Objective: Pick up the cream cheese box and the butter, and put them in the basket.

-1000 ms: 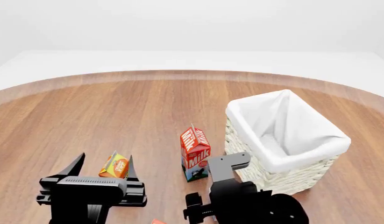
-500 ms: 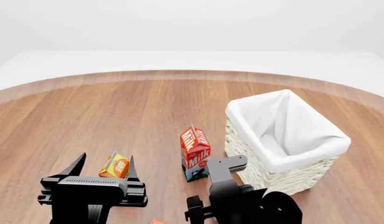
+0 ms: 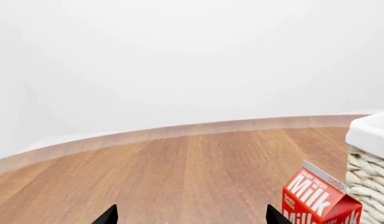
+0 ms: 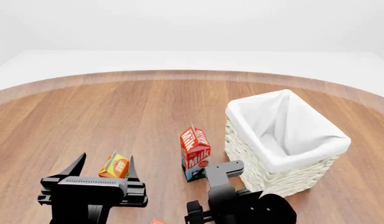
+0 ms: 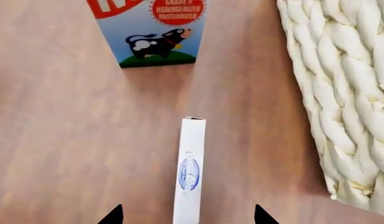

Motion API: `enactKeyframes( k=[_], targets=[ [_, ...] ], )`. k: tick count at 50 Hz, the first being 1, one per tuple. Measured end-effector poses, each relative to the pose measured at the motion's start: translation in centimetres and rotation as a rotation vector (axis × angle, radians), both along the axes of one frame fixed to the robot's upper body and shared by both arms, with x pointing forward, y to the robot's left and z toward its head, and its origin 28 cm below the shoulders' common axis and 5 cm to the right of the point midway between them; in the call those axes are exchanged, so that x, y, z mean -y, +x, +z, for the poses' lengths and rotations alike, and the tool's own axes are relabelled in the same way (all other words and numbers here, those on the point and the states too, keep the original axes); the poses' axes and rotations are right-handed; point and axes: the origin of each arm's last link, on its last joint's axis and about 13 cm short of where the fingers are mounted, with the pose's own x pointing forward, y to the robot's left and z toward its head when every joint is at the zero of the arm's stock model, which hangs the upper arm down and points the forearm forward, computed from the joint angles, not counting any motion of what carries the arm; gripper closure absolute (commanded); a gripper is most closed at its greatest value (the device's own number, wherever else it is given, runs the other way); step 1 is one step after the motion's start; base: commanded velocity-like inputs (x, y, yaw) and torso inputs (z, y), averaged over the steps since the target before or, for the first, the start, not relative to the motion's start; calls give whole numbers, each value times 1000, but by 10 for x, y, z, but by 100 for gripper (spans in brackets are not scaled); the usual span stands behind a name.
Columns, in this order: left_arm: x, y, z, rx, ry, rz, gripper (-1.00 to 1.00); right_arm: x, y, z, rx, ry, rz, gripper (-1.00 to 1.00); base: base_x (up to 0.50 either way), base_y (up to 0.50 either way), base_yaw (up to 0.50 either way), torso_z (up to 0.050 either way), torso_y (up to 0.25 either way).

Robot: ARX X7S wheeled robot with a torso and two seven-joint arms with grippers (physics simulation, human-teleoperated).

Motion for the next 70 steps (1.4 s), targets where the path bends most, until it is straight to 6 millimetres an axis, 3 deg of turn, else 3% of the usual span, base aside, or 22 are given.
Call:
enactKeyframes(
  k=[45, 46, 70],
  targets=[
    [0, 0, 0, -1, -2, -2, -100, 1, 5, -21, -28, -27, -10, -100, 0, 0, 0, 0, 0],
    [0, 0, 0, -1, -2, -2, -100, 1, 5, -21, -28, -27, -9, 100, 0, 0, 0, 0, 0],
    [1, 0, 0, -1, -2, -4, -100, 1, 2, -18, -12, -3, 10, 100, 0, 0, 0, 0, 0]
  ],
)
